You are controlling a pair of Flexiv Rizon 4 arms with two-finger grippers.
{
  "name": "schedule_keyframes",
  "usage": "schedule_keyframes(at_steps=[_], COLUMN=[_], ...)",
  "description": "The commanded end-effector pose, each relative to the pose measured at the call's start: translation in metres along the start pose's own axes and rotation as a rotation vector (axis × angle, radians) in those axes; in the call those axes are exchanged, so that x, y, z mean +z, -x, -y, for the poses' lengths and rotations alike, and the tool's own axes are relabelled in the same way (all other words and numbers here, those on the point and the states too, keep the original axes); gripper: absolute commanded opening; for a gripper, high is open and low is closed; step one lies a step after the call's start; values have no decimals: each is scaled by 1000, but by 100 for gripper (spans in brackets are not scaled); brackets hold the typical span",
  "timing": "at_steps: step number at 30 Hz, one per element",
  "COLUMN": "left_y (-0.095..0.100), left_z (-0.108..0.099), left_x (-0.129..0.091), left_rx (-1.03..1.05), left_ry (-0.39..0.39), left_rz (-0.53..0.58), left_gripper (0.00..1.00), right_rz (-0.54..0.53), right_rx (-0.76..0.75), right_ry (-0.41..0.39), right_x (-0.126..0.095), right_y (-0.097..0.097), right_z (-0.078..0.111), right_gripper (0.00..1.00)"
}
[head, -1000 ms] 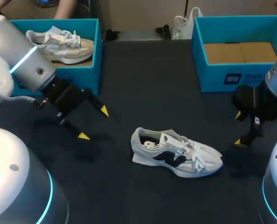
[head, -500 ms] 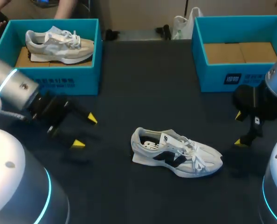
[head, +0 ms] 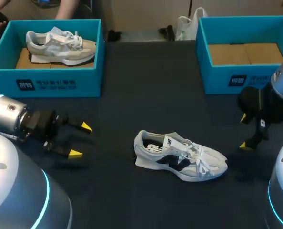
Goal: Take the shoe out of the shoebox, open the shoe tongue, remove and reinsert the insole, then place the shoe into the shoebox
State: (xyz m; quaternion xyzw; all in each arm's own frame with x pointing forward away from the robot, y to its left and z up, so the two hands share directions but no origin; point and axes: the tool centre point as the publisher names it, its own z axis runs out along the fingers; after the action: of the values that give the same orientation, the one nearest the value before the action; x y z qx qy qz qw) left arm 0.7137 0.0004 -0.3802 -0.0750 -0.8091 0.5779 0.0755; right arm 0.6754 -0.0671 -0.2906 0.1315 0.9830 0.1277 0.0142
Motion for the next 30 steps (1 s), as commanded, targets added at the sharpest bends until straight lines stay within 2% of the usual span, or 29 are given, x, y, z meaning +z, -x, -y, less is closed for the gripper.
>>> schedule_keyframes(at_steps=[1,6,10,25,30], left_y=[-9,-5,-4,6,10], left_z=[4,3,3,10,10], left_x=[13,15,16,53,66], left_rx=[-20,-41,-72,-98,-108], left_ry=[12,-4,-50,-48,-47], left_rz=[117,177,199,283,277], left_gripper=[100,100,100,100,100], right_rz=[2,2,2,2,2], right_rx=[1,1,1,1,1], right_ry=[-3,-3,-3,-3,-3], right_x=[1,1,1,1,1], right_y=[-1,-1,-1,-1,-1], right_z=[-1,-1,-1,-1,-1], right_gripper=[100,100,100,100,100])
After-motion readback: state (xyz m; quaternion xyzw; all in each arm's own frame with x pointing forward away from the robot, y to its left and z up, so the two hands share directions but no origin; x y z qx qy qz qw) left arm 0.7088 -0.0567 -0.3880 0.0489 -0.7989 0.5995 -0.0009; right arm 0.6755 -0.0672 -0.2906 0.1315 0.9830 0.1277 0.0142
